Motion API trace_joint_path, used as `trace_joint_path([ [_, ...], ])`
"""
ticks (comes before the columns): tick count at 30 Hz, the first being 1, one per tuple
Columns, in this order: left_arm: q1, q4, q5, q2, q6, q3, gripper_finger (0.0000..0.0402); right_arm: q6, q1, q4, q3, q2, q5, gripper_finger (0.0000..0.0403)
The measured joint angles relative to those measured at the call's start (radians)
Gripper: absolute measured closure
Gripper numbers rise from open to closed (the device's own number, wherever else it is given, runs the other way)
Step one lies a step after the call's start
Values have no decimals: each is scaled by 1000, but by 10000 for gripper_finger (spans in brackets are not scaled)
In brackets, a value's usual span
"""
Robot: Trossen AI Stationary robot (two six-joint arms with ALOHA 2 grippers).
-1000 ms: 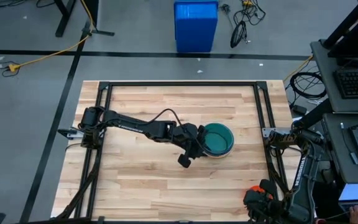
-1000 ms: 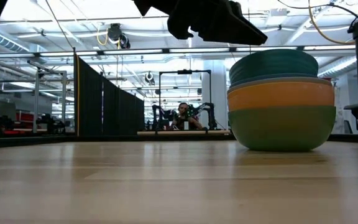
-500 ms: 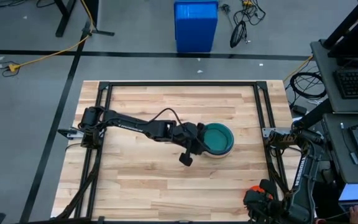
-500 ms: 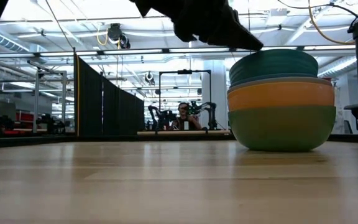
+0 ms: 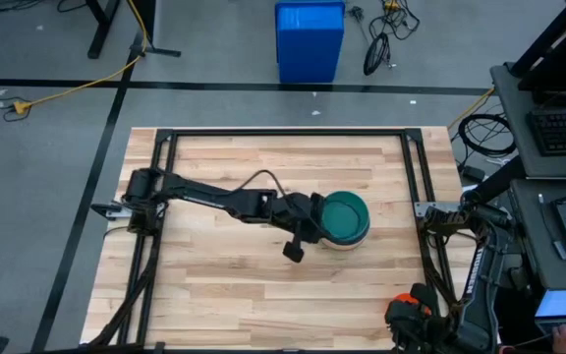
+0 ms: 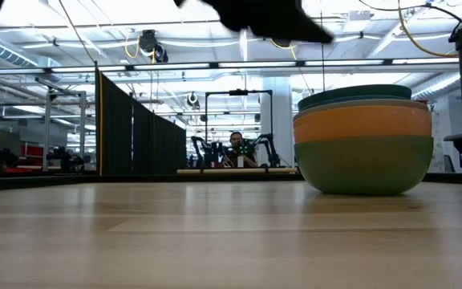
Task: Nest bowls inside each other
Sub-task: Stack the teal bowl on top of the light blue bowl, then stack the orange transparent bowl on top of the teal bowl
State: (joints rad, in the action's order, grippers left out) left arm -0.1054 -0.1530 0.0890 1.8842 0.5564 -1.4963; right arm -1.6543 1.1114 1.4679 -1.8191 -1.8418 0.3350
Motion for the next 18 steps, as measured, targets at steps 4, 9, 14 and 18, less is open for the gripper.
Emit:
trace_joint_path([
  [4, -43, -64, -43, -111, -2, 1, 394, -42, 2, -3, 0, -2, -15, 289],
  [9, -121, -138, -203, -236, -26, 1, 382, -119, 3, -33, 0, -2, -143, 289],
  [14, -192, -251, -336, -305, -76, 1, 346, -121, 9, -125, 0, -3, -174, 289],
  [18, -227, -322, -368, -315, -162, 0, 318, -118, 10, -167, 0, -3, -187, 289],
])
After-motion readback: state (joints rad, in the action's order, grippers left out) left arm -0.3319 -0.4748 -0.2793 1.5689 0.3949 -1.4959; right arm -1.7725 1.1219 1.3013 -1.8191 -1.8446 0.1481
